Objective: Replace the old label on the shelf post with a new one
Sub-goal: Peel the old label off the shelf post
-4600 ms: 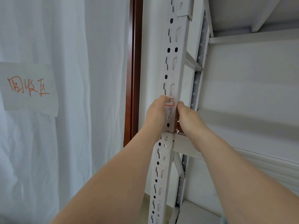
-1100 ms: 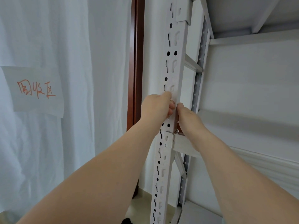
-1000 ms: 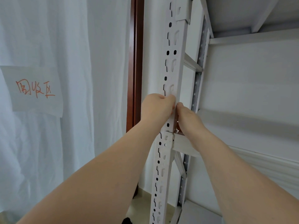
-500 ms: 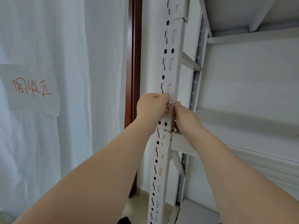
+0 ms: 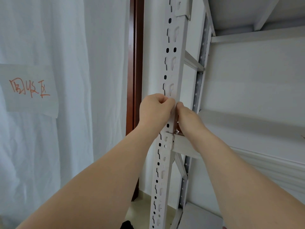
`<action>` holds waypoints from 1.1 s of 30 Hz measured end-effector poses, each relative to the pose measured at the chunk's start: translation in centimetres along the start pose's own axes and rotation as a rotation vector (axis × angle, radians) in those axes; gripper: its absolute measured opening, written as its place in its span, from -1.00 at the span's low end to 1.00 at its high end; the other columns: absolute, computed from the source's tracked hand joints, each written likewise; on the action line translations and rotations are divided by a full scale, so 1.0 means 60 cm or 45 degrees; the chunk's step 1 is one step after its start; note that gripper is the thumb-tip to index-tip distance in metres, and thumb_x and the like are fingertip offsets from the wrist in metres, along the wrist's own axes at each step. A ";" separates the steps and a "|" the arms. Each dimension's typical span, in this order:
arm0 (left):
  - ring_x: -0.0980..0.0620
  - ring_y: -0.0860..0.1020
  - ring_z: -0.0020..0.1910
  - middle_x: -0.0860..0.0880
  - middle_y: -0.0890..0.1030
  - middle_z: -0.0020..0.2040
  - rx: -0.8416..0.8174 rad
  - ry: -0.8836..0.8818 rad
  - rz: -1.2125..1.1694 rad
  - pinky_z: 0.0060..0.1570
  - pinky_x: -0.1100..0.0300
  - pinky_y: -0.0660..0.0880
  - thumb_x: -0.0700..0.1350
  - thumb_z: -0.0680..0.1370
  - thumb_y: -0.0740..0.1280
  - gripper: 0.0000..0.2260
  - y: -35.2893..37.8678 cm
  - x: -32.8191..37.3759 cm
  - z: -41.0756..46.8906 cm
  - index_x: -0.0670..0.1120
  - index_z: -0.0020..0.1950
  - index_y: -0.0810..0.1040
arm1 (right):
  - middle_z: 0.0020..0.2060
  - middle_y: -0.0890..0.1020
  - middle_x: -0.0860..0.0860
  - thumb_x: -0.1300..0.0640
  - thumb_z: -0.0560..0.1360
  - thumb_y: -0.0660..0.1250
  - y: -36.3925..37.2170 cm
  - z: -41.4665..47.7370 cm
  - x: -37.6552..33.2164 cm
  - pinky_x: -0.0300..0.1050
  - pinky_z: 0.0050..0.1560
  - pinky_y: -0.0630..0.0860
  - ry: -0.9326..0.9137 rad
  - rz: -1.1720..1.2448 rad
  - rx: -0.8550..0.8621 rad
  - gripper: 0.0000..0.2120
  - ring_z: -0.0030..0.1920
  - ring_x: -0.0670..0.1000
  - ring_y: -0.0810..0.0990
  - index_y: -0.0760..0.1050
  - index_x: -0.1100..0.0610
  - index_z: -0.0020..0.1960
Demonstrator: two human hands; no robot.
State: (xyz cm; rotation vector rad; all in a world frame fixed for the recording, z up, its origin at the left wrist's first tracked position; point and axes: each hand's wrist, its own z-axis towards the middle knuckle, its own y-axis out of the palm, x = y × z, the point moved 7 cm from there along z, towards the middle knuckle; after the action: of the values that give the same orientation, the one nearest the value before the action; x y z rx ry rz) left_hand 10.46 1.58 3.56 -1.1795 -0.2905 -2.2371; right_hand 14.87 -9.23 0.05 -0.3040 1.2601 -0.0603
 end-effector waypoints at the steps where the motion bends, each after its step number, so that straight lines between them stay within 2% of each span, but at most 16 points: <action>1: -0.03 0.40 -0.42 -0.13 0.46 -0.45 -0.022 -0.003 -0.009 -0.34 0.11 0.39 -0.22 0.35 0.25 -0.85 -0.001 0.000 0.001 -0.29 -0.36 0.50 | -0.30 0.47 0.00 -0.13 0.50 -0.08 0.000 0.001 0.000 0.28 0.28 0.48 0.000 -0.006 -0.001 -0.62 -0.14 0.14 0.42 0.38 0.02 -0.28; 6: -0.03 0.41 -0.40 -0.10 0.51 -0.47 -0.113 0.040 0.005 -0.34 0.11 0.39 -0.26 0.40 0.26 -0.84 -0.010 0.000 0.007 -0.29 -0.35 0.52 | -0.32 0.42 0.00 -0.07 0.58 -0.09 -0.001 0.009 0.003 0.24 0.23 0.46 -0.027 -0.011 0.010 -0.62 -0.15 0.14 0.38 0.32 0.06 -0.29; 9: -0.01 0.43 -0.41 -0.06 0.51 -0.49 -0.129 0.048 -0.013 -0.33 0.12 0.43 -0.27 0.44 0.27 -0.84 -0.012 -0.003 0.008 -0.37 -0.26 0.52 | -0.29 0.44 0.02 -0.09 0.57 -0.11 0.000 0.012 0.004 0.24 0.23 0.46 -0.037 -0.027 0.010 -0.61 -0.13 0.14 0.40 0.32 0.07 -0.27; 11: 0.00 0.45 -0.44 -0.05 0.53 -0.49 -0.124 0.078 0.003 -0.32 0.11 0.47 -0.24 0.43 0.27 -0.83 -0.012 -0.003 0.006 -0.32 -0.29 0.53 | -0.29 0.43 0.02 -0.09 0.55 -0.11 0.001 0.012 0.004 0.26 0.24 0.46 -0.040 -0.017 -0.003 -0.62 -0.13 0.14 0.39 0.31 0.06 -0.28; 14: 0.04 0.49 -0.45 -0.09 0.56 -0.46 -0.040 0.201 0.169 -0.28 0.16 0.50 -0.15 0.40 0.31 -0.85 -0.013 0.006 -0.001 -0.20 -0.34 0.53 | -0.31 0.40 -0.02 -0.08 0.57 -0.11 0.002 0.012 0.006 0.26 0.26 0.44 -0.038 0.004 -0.007 -0.63 -0.11 0.13 0.38 0.31 0.02 -0.28; 18: 0.05 0.46 -0.43 -0.15 0.60 -0.41 0.032 0.337 0.375 -0.27 0.16 0.47 -0.15 0.45 0.31 -0.85 -0.014 0.019 -0.008 -0.19 -0.29 0.52 | -0.31 0.40 -0.03 -0.05 0.61 -0.09 -0.001 0.016 0.006 0.23 0.27 0.43 -0.024 0.001 0.000 -0.63 -0.09 0.12 0.38 0.32 0.03 -0.27; 20: 0.02 0.47 -0.43 -0.17 0.60 -0.40 0.005 0.337 0.371 -0.26 0.16 0.48 -0.15 0.47 0.30 -0.84 -0.015 0.018 -0.006 -0.22 -0.25 0.54 | -0.31 0.41 -0.02 -0.05 0.60 -0.09 0.000 0.017 0.006 0.24 0.27 0.44 -0.023 -0.011 -0.006 -0.63 -0.10 0.13 0.38 0.32 0.03 -0.27; 22: -0.10 0.54 -0.39 -0.20 0.62 -0.37 -0.040 0.330 0.352 -0.21 0.15 0.51 -0.15 0.50 0.28 -0.81 -0.017 0.015 -0.002 -0.25 -0.23 0.55 | -0.30 0.45 -0.01 -0.09 0.59 -0.07 0.000 0.017 0.008 0.23 0.26 0.45 -0.020 -0.036 -0.009 -0.61 -0.13 0.13 0.40 0.37 0.04 -0.26; 24: -0.13 0.60 -0.32 -0.19 0.64 -0.36 -0.069 0.327 0.374 -0.17 0.25 0.51 -0.14 0.52 0.28 -0.79 -0.019 0.013 0.001 -0.25 -0.22 0.56 | -0.31 0.45 -0.02 -0.10 0.59 -0.06 0.000 0.018 0.009 0.22 0.25 0.46 -0.022 -0.054 -0.016 -0.60 -0.14 0.12 0.40 0.39 0.02 -0.27; 27: -0.07 0.62 -0.32 -0.14 0.66 -0.37 -0.090 0.317 0.379 -0.15 0.30 0.51 -0.14 0.53 0.28 -0.80 -0.021 0.012 0.001 -0.24 -0.21 0.57 | -0.29 0.44 -0.02 -0.10 0.59 -0.07 0.001 0.017 0.007 0.23 0.27 0.44 -0.032 -0.057 -0.027 -0.61 -0.10 0.13 0.40 0.38 0.01 -0.26; 31: 0.10 0.60 -0.41 -0.06 0.64 -0.36 -0.134 0.209 0.254 -0.17 0.22 0.58 -0.14 0.53 0.30 -0.85 -0.022 0.005 0.002 -0.16 -0.21 0.55 | -0.27 0.47 -0.01 -0.12 0.58 -0.06 0.001 0.015 0.006 0.21 0.25 0.46 -0.033 -0.058 -0.016 -0.61 -0.12 0.13 0.43 0.39 0.01 -0.25; 33: 0.10 0.58 -0.42 -0.06 0.63 -0.37 -0.139 0.148 0.184 -0.13 0.15 0.60 -0.15 0.52 0.31 -0.85 -0.023 0.001 0.004 -0.17 -0.21 0.55 | -0.28 0.47 0.00 -0.12 0.58 -0.06 0.000 0.014 0.007 0.19 0.24 0.47 -0.035 -0.059 -0.017 -0.61 -0.13 0.13 0.43 0.39 0.02 -0.26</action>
State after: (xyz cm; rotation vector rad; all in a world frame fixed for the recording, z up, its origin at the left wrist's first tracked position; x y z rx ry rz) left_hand 9.80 2.79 3.84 -1.0839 -0.0355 -2.2067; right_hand 15.79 -9.13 -0.09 -0.3448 1.2269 -0.0867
